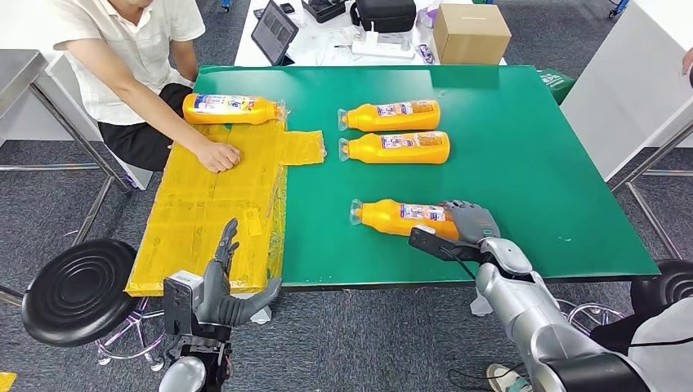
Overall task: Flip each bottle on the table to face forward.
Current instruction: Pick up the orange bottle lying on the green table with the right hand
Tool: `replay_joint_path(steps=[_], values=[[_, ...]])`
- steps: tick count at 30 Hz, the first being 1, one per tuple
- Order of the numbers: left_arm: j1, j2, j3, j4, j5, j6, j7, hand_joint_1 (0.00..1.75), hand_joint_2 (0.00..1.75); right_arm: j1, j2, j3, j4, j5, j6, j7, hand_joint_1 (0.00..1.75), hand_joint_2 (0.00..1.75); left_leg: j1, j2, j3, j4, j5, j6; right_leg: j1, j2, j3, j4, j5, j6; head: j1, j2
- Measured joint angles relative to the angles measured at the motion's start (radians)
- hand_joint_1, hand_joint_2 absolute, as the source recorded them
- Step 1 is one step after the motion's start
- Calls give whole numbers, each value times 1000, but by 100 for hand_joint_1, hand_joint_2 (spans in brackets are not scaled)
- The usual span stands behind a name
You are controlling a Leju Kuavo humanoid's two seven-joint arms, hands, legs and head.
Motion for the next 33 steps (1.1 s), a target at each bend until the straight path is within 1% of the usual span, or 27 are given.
replay_joint_path(steps=[10,13,19,21,23,26,29,33], values=[[-1,0,-4,1,0,0,0,0,175,-1,-3,0,5,-7,3,-8,175,175,0,0,1,0,0,0,0,0,1,0,0,0,0,0],[-1,0,-5,1,2,-1,0,0,175,-1,-4,-1,6,-33,15,-31,175,175,0,0,2,0,0,0,0,0,1,0,0,0,0,0],[5,0,-7,0,48,-18,-14,0,175,20,-6,-32,-3,-212,88,-181,175,175,0,3,3,0,-1,0,0,2,2,0,0,0,0,0],[11,0,-7,-2,105,-37,-11,0,175,39,-3,-46,-21,-282,118,-229,175,175,0,3,4,0,-1,-1,0,2,3,0,0,0,0,0],[20,-1,-7,-5,207,-68,5,0,175,65,6,-58,-53,-361,154,-269,175,175,1,3,4,0,-1,-1,1,2,3,0,0,0,0,0],[37,0,-7,-9,341,-106,21,0,175,122,31,-67,-125,-490,210,-316,175,175,1,3,3,0,-1,-1,1,2,3,0,0,0,0,0],[43,6,-16,-11,380,-121,28,0,175,187,68,-67,-216,-574,229,-336,175,175,2,2,2,0,-1,-1,2,1,2,0,0,0,0,0],[45,12,-33,-11,421,-153,39,0,175,262,126,-45,-344,-627,234,-343,175,175,2,1,-2,0,-1,-1,2,1,-1,1,0,0,0,0]])
